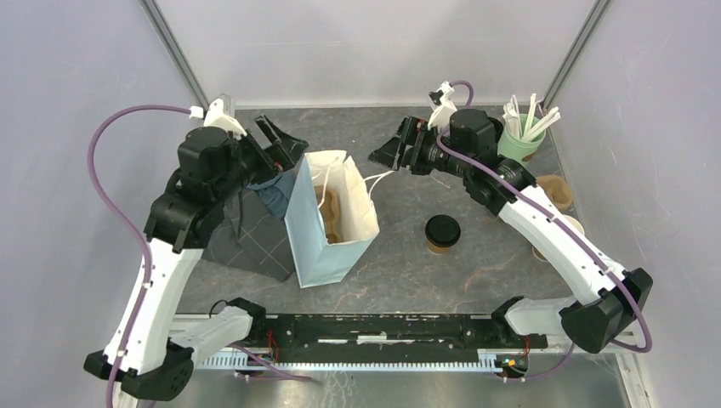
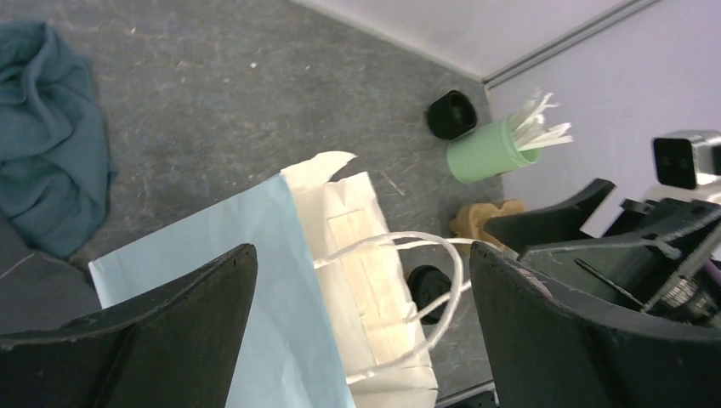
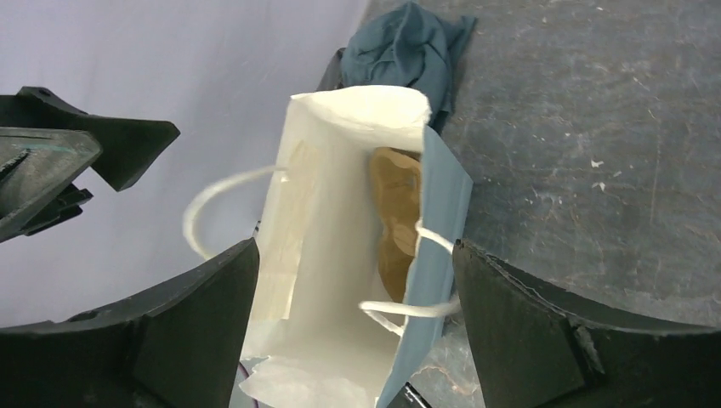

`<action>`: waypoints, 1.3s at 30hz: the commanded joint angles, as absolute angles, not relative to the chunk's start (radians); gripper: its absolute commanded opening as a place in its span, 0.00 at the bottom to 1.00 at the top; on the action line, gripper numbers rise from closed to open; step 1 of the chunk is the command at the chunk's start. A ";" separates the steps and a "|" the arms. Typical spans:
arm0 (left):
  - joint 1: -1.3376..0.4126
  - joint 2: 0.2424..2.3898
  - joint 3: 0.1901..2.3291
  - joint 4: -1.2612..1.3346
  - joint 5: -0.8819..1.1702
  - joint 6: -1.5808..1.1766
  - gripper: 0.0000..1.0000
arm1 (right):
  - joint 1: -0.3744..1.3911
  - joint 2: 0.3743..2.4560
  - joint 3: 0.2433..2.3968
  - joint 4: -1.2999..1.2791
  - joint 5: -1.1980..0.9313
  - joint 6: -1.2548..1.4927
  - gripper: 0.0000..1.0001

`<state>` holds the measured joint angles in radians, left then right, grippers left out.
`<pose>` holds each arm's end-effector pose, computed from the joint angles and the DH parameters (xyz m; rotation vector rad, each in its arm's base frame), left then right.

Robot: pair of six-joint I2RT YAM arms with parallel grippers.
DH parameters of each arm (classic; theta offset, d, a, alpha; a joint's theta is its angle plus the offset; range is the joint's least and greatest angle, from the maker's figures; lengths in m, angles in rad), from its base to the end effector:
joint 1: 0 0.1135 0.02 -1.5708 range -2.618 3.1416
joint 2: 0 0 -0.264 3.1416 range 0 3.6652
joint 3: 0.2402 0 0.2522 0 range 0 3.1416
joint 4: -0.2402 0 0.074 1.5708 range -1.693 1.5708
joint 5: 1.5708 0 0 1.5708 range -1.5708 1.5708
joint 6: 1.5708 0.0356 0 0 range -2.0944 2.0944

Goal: Pack the takeout coffee

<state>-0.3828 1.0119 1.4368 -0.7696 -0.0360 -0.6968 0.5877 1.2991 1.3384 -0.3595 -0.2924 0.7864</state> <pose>0.1689 -0.0666 0.4559 -0.3338 1.9486 -0.6842 0.2391 0.1716 0.4034 -0.0135 2.0668 1.1751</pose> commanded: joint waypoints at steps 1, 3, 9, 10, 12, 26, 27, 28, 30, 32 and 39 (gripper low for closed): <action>-0.380 0.998 1.454 -0.730 0.055 -0.643 1.00 | 0.611 1.306 1.386 -0.307 -0.347 0.739 0.90; -0.379 0.997 1.441 -0.759 0.057 -0.653 1.00 | 0.622 1.319 1.388 -0.311 -0.332 0.734 0.89; -0.382 1.009 1.401 -0.756 0.172 -0.681 1.00 | 0.662 1.364 1.408 -0.347 -0.323 0.720 0.73; -0.382 1.010 1.397 -0.760 0.178 -0.687 1.00 | 0.669 1.365 1.410 -0.348 -0.322 0.725 0.69; -0.381 1.002 1.386 -0.768 0.174 -0.686 1.00 | 0.682 1.367 1.428 -0.368 -0.299 0.709 0.71; -0.524 1.067 1.460 -0.868 0.058 -0.620 0.96 | 0.739 1.379 1.464 -0.462 -0.180 0.562 0.43; -0.552 1.081 1.471 -0.887 0.013 -0.626 0.90 | 0.739 1.379 1.466 -0.461 -0.178 0.557 0.36; -0.569 1.099 1.489 -0.909 -0.037 -0.621 0.82 | 0.740 1.377 1.473 -0.462 -0.171 0.551 0.27; -0.573 1.137 1.535 -0.946 -0.100 -0.608 0.57 | 0.739 1.372 1.506 -0.466 -0.162 0.532 0.14; -0.572 1.176 1.603 -0.958 -0.129 -0.586 0.27 | 0.740 1.355 1.558 -0.449 -0.182 0.501 0.06; -0.572 1.184 1.758 -0.855 -0.161 -0.506 0.02 | 0.739 1.236 1.528 -0.298 -0.320 0.443 0.00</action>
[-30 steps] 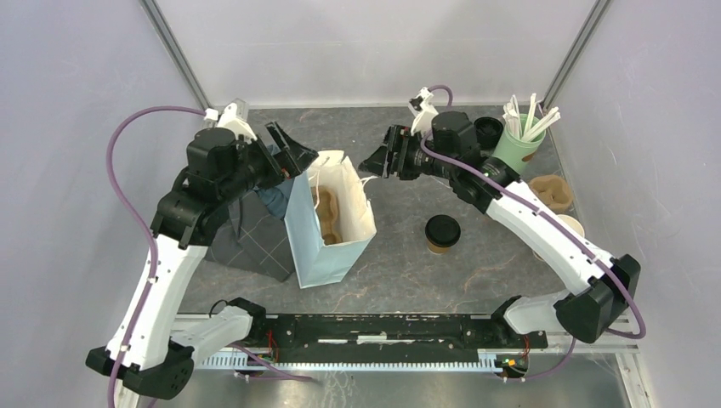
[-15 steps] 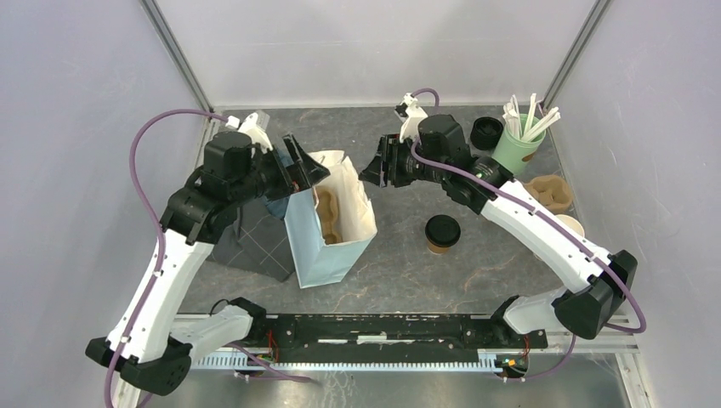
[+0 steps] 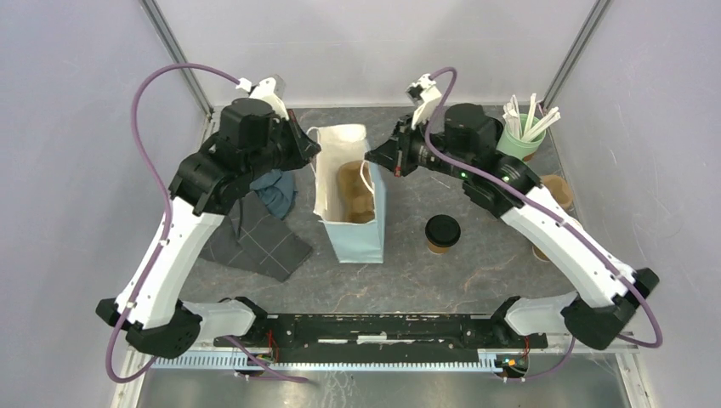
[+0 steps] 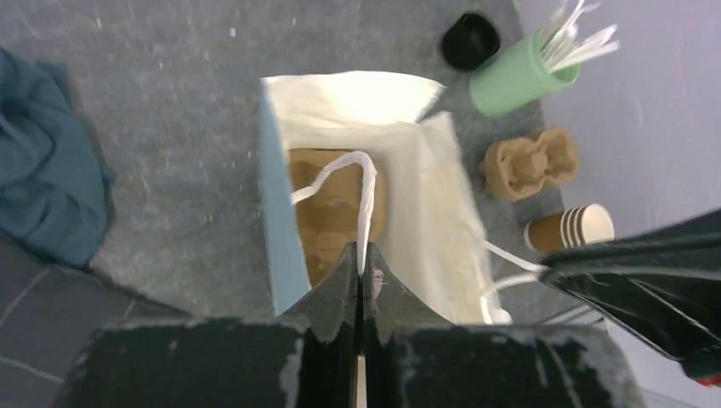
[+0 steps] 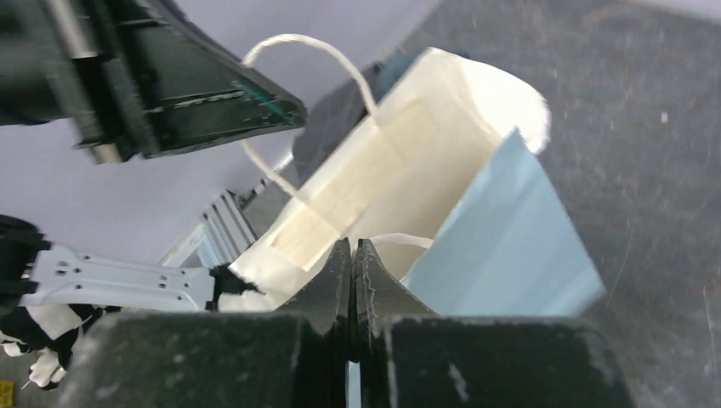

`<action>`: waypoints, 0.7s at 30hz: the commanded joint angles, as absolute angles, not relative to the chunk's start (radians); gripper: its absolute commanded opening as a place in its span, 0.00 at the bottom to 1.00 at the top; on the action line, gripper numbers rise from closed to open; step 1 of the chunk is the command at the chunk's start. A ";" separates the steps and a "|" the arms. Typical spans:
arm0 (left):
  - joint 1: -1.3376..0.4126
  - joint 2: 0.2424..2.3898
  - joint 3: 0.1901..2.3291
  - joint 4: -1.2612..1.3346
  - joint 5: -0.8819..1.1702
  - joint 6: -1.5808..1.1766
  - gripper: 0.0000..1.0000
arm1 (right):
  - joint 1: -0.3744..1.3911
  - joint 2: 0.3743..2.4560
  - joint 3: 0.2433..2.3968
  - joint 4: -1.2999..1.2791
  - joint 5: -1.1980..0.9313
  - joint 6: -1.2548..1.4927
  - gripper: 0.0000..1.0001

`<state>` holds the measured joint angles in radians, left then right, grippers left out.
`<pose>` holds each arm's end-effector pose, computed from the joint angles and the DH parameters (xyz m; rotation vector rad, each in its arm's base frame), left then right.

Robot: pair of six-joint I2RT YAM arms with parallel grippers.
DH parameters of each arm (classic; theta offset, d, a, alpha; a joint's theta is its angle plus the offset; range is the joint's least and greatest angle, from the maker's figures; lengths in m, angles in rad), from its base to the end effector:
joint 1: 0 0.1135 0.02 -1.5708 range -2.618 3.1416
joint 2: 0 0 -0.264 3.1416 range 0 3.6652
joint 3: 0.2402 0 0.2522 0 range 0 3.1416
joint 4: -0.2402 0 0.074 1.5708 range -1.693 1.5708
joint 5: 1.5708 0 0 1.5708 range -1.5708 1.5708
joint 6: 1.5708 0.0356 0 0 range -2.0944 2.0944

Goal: Pack the takeout coffee

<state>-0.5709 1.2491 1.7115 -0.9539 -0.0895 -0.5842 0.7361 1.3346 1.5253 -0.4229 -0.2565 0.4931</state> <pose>0.1915 -0.1192 0.4753 -0.0709 2.1177 -0.6132 0.2110 0.2033 0.4506 -0.4288 1.8896 1.0824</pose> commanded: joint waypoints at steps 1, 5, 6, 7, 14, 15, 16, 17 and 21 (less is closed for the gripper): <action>-0.572 1.170 1.744 -0.821 -0.166 -0.512 0.02 | 0.739 1.224 1.515 -0.293 -0.311 0.447 0.00; -0.569 1.180 1.691 -0.764 -0.147 -0.568 0.02 | 0.738 1.181 1.459 -0.260 -0.327 0.517 0.00; -0.570 1.200 1.670 -0.775 -0.143 -0.580 0.02 | 0.739 1.163 1.416 -0.255 -0.301 0.539 0.01; -0.565 1.229 1.662 -0.795 -0.147 -0.584 0.02 | 0.738 1.148 1.368 -0.255 -0.265 0.557 0.02; -0.475 1.529 1.869 -0.816 -0.060 -0.406 0.16 | 0.762 1.178 1.273 -0.212 -0.296 0.502 0.24; -0.475 1.591 1.948 -0.877 -0.064 -0.377 0.34 | 0.764 1.179 1.286 -0.222 -0.300 0.492 0.35; -0.474 1.614 2.018 -0.914 -0.088 -0.368 0.38 | 0.762 1.178 1.300 -0.245 -0.296 0.472 0.41; -0.474 1.636 2.067 -0.962 -0.111 -0.369 0.47 | 0.762 1.177 1.320 -0.280 -0.282 0.455 0.48; -0.474 1.555 2.041 -1.049 -0.134 -0.421 0.90 | 0.758 1.153 1.386 -0.388 -0.173 0.405 0.74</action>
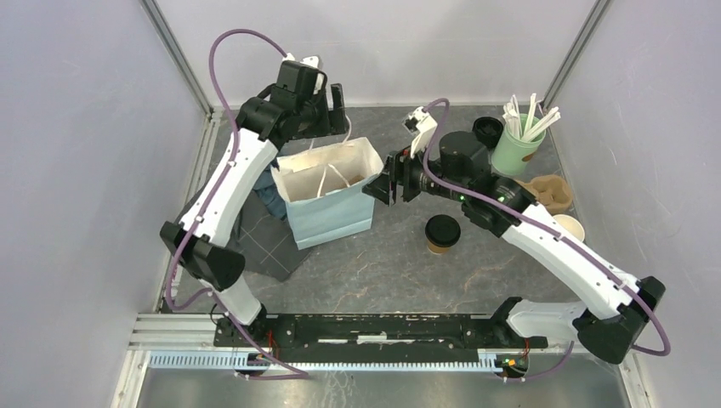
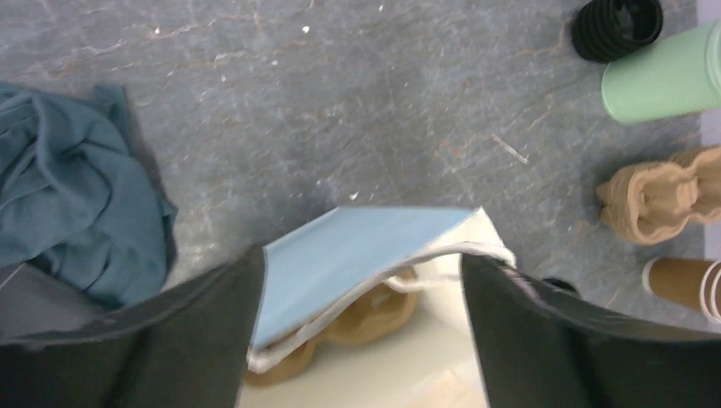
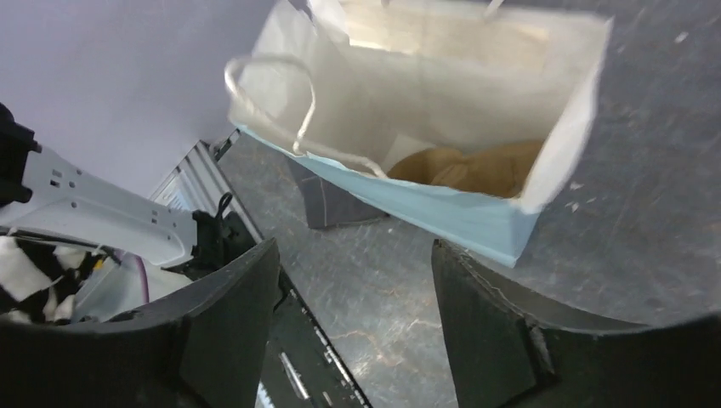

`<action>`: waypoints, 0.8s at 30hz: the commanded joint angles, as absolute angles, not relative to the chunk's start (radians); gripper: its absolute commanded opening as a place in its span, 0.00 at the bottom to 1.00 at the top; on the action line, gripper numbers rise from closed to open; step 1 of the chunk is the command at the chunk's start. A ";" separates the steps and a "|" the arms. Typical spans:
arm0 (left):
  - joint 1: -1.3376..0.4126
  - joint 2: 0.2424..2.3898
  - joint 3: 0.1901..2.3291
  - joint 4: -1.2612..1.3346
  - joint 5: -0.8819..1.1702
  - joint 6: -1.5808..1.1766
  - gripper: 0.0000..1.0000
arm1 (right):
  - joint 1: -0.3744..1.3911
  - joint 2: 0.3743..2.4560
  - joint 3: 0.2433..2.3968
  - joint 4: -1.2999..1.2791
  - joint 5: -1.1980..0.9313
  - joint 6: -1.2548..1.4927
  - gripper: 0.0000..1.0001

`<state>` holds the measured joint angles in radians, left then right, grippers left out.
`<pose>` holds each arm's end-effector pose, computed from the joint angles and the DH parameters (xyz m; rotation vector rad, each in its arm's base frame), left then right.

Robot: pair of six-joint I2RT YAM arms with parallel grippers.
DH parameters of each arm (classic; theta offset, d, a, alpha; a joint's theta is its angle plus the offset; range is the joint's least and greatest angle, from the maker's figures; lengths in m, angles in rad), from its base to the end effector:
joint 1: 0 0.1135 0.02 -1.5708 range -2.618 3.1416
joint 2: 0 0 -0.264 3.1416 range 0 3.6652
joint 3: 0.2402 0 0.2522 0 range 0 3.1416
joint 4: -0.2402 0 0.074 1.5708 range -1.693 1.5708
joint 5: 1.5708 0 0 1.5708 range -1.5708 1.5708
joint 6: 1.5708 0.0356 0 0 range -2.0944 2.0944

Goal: Pack the takeout coffee

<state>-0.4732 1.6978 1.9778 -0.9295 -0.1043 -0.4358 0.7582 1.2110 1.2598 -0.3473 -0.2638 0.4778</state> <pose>0.3216 -0.1605 0.4346 -0.0161 2.2435 -0.3835 0.1914 0.1940 0.4006 -0.4735 1.9529 1.0721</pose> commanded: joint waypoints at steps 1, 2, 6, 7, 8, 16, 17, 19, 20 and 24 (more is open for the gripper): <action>-0.474 1.516 2.008 -1.059 -0.134 -0.430 0.96 | 0.752 1.151 1.407 -0.419 -0.149 0.388 0.79; -0.474 1.476 1.979 -1.072 -0.153 -0.446 0.99 | 0.742 1.155 1.429 -0.447 -0.127 0.369 0.83; -0.474 1.352 1.931 -1.157 -0.266 -0.524 1.00 | 0.666 1.216 1.549 -0.564 -0.049 0.318 0.96; -0.474 1.337 1.938 -1.185 -0.311 -0.535 1.00 | 0.649 1.243 1.567 -0.574 -0.054 0.313 0.97; -0.474 1.324 1.942 -1.213 -0.337 -0.546 1.00 | 0.627 1.273 1.599 -0.595 -0.065 0.314 0.98; -0.474 1.272 1.796 -1.399 -0.503 -0.723 1.00 | 0.602 1.542 1.813 -0.672 -0.194 0.324 0.98; -0.474 1.266 1.768 -1.392 -0.491 -0.740 1.00 | 0.603 1.560 1.822 -0.671 -0.208 0.325 0.98; -0.473 1.255 1.703 -1.355 -0.465 -0.751 0.98 | 0.602 1.602 1.832 -0.672 -0.226 0.327 0.98; -0.472 1.252 1.672 -1.336 -0.453 -0.759 0.95 | 0.603 1.614 1.827 -0.665 -0.230 0.328 0.98; -0.471 1.254 1.594 -1.216 -0.413 -0.740 0.80 | 0.603 1.660 1.815 -0.640 -0.227 0.313 0.89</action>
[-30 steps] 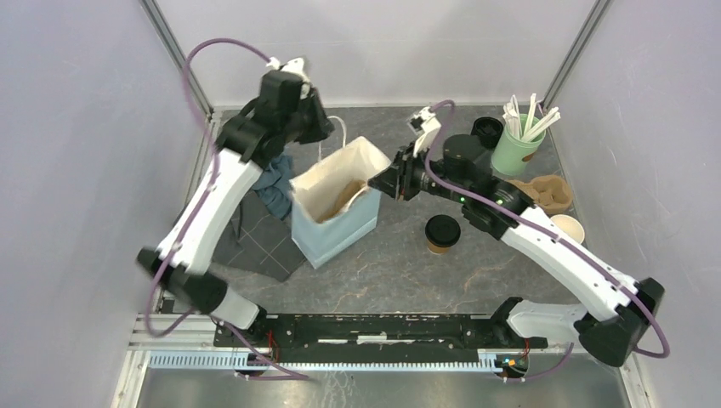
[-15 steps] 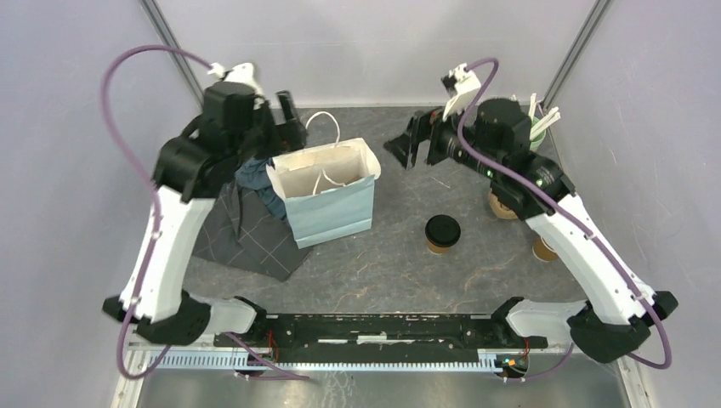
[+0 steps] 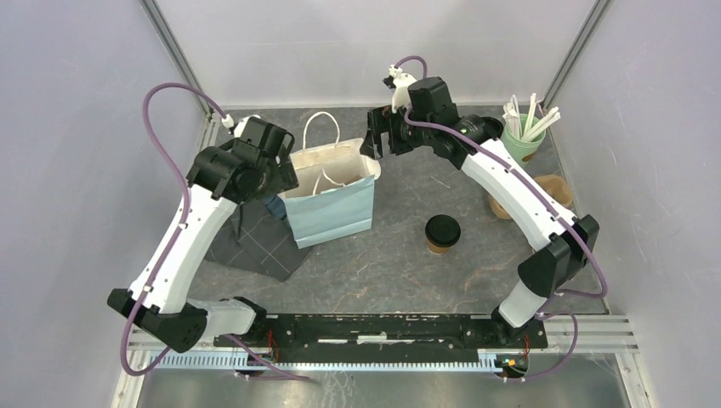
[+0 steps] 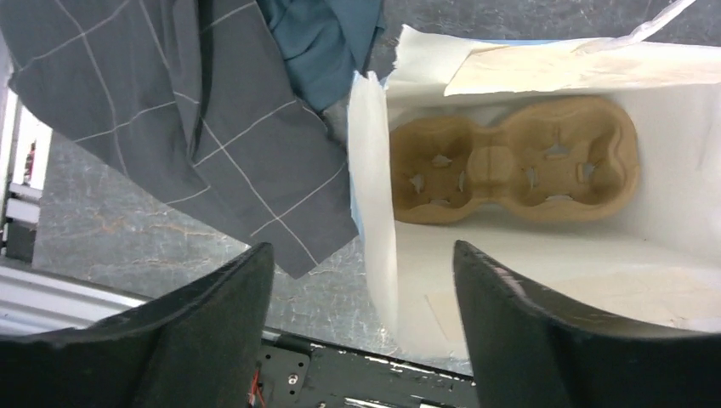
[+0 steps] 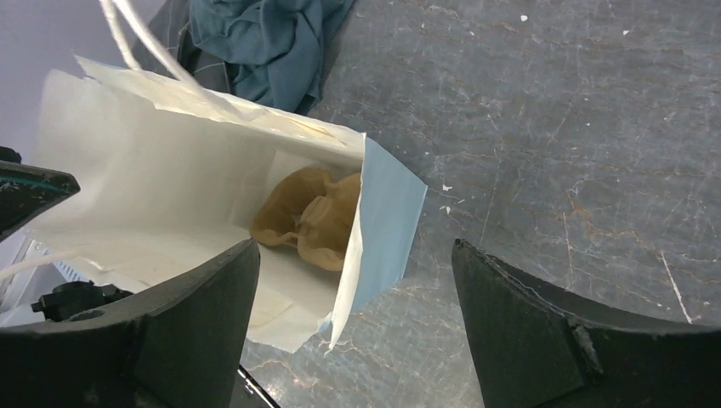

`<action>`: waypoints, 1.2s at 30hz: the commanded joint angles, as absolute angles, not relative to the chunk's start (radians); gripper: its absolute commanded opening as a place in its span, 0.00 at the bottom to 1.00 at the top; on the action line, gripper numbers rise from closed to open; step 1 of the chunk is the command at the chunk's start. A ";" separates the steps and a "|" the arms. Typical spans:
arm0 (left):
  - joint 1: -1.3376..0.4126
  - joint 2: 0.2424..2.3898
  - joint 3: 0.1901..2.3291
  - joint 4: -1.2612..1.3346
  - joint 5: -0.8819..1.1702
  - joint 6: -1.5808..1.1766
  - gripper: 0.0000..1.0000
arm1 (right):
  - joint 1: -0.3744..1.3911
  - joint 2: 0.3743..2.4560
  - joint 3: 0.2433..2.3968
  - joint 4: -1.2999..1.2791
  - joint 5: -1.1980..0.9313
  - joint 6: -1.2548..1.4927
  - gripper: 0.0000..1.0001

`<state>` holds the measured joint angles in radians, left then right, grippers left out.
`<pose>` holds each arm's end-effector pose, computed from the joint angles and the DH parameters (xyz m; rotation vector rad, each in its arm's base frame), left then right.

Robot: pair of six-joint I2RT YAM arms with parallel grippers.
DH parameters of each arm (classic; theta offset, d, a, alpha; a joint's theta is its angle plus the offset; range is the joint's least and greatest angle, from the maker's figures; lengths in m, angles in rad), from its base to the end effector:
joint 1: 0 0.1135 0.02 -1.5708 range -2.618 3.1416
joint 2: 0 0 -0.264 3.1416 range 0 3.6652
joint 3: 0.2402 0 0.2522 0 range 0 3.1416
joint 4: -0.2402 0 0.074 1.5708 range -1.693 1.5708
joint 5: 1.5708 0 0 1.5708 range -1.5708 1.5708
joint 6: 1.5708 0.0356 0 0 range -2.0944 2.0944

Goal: Pack the takeout coffee

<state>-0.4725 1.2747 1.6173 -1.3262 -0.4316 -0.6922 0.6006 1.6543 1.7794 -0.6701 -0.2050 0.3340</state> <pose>0.1959 -0.0834 0.4163 -0.4253 2.3911 0.0407 0.3017 0.2155 0.4102 -0.4181 2.1607 0.7592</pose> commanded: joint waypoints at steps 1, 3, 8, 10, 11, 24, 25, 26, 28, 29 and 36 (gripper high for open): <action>-0.471 1.260 1.584 -1.185 -0.407 -0.726 0.78 | 0.603 1.671 1.812 -0.634 -0.228 0.312 0.86; -0.471 1.288 1.585 -1.158 -0.408 -0.705 0.72 | 0.607 1.695 1.811 -0.640 -0.234 0.317 0.82; -0.469 1.362 1.597 -1.128 -0.446 -0.628 0.55 | 0.633 1.744 1.826 -0.644 -0.215 0.314 0.65; -0.470 1.386 1.607 -1.124 -0.461 -0.599 0.49 | 0.645 1.759 1.839 -0.662 -0.152 0.299 0.54; -0.470 1.396 1.605 -1.118 -0.470 -0.589 0.47 | 0.652 1.765 1.839 -0.667 -0.116 0.288 0.53; -0.471 1.364 1.695 -0.818 -0.350 -0.453 0.02 | 0.670 1.714 1.966 -0.678 0.016 0.103 0.07; -0.472 1.324 1.637 -0.735 -0.314 -0.456 0.02 | 0.672 1.642 1.863 -0.586 0.017 0.089 0.07; -0.472 1.273 1.548 -0.633 -0.282 -0.462 0.02 | 0.675 1.556 1.718 -0.487 0.019 0.069 0.10; -0.475 1.171 1.332 -0.436 -0.254 -0.471 0.02 | 0.675 1.418 1.402 -0.239 0.048 0.054 0.17; -0.479 1.128 1.222 -0.345 -0.253 -0.470 0.02 | 0.673 1.377 1.253 -0.118 0.067 0.050 0.17; -0.488 0.993 0.840 -0.180 -0.187 -0.463 0.02 | 0.672 1.392 1.183 -0.296 0.089 0.175 0.24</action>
